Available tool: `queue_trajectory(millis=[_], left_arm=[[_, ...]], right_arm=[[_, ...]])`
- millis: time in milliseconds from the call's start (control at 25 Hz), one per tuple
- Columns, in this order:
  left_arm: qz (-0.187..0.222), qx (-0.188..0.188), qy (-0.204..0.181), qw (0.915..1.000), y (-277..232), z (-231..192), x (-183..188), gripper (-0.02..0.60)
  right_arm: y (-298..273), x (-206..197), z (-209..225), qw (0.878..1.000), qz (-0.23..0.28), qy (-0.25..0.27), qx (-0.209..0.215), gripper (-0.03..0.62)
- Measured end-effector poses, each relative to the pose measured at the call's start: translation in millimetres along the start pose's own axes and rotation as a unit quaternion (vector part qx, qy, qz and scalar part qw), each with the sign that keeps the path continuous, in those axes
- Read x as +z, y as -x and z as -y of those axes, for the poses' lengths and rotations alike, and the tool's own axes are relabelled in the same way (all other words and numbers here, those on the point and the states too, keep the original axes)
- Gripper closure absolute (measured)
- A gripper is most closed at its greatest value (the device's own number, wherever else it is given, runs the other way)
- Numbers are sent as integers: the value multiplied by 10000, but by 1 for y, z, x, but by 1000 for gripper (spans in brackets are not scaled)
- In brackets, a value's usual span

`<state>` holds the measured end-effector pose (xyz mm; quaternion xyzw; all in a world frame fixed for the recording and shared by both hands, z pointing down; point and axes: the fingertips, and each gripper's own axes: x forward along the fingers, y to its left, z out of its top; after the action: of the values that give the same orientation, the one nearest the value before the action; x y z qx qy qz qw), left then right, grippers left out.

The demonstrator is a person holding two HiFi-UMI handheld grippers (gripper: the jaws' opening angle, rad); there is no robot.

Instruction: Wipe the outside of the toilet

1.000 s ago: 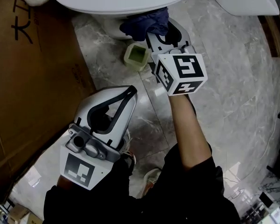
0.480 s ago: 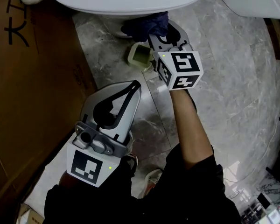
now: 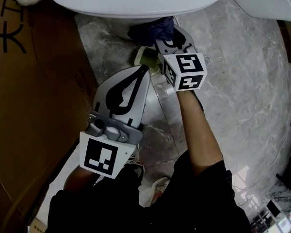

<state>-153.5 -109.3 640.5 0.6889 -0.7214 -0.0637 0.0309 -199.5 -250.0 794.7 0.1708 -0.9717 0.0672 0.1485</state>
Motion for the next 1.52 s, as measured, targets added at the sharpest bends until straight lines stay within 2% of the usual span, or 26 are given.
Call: queue_trajectory(millis=[280,560,760,960,1120,1280,1520], left_arm=[[23,318,57,9995,-11,-23,-12,572],[4,401,94,9992,-15,-33,-16,572],[-37,416,66,9991,-15,-37,-18,571],[-60,483,95,9988,-13,-39,-20,572],[17,600,138,9981,-6,-39,-15,571],[74,625,69,9980,-1,-30,-8,572],[180,712,72,9973,7,-18,10,571]], right_arm=[[-15,-34,5,9990,-435,-17,53,427],[-30,-66,10,9953,-947,-99,147,424],[-39,-88,13,9880,-1511,-80,308,424],[-39,-110,16,9733,-2256,-114,409,430],[-10,-99,23,9811,-1928,-66,174,436],[20,-56,30,9917,-1280,-43,89,436],[54,31,16,9983,-369,22,454,437]])
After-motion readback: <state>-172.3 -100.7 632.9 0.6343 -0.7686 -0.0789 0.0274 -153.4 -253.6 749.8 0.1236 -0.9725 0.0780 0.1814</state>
